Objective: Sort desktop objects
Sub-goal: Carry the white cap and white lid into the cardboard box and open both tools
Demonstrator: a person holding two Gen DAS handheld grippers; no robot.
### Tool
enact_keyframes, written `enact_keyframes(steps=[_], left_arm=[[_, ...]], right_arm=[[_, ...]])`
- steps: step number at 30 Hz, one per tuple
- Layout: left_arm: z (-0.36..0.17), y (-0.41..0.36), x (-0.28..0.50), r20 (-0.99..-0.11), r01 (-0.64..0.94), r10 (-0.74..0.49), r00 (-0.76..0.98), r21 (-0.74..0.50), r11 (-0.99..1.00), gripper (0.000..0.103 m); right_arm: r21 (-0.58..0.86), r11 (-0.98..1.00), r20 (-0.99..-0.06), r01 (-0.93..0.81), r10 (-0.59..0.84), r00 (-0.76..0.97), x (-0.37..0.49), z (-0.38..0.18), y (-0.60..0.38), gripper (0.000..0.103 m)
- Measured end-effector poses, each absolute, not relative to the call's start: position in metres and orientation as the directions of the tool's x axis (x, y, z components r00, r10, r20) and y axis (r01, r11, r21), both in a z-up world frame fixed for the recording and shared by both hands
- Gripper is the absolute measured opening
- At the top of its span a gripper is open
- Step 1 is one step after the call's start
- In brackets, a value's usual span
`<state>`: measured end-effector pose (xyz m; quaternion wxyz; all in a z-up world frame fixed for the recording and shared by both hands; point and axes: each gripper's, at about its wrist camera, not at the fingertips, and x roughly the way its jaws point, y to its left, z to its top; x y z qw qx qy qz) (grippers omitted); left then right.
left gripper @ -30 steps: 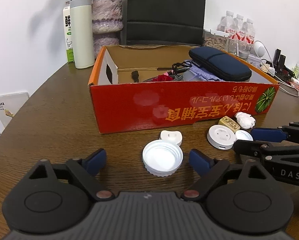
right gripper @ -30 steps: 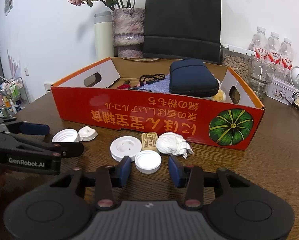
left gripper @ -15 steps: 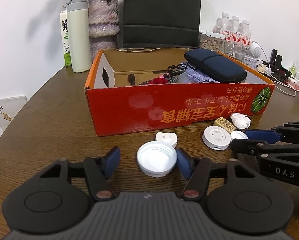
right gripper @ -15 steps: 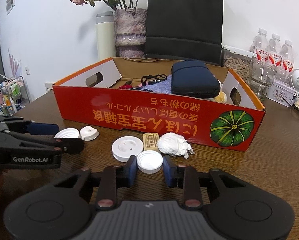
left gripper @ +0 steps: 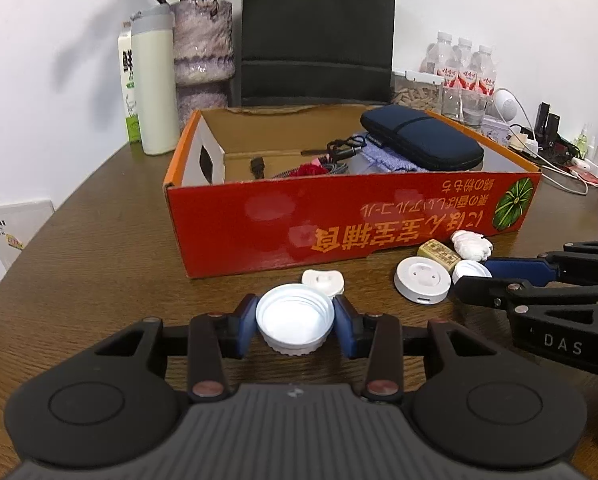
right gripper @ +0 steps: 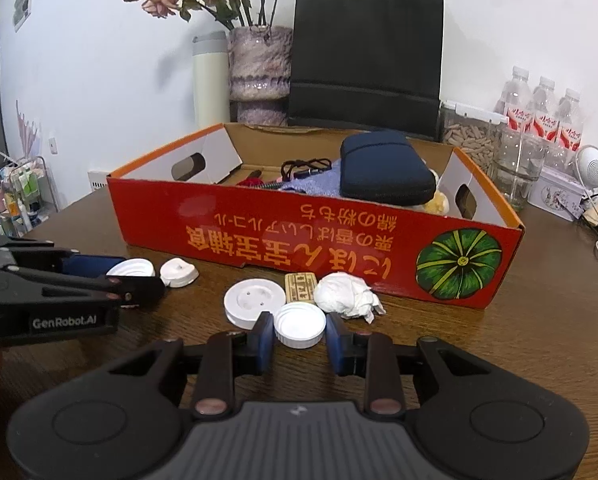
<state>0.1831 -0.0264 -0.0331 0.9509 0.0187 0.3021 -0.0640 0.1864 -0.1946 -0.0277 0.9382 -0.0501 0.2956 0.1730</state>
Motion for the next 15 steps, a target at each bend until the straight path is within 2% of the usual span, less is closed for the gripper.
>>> enact_keyframes(steps=[6,15], left_arm=[[-0.029,-0.026,0.175,-0.549,0.107,-0.090,0.831,-0.002,0.994,0.041],[0.003,-0.025,0.159,-0.427,0.100,-0.112,0.897,-0.049,0.994,0.041]], right_arm=[[0.007,0.934,-0.549,-0.356,0.302,0.779,0.179,-0.025,-0.195,0.027],[0.056,0.926,-0.471,-0.373,0.353,0.808,0.173,0.001,-0.200,0.027]])
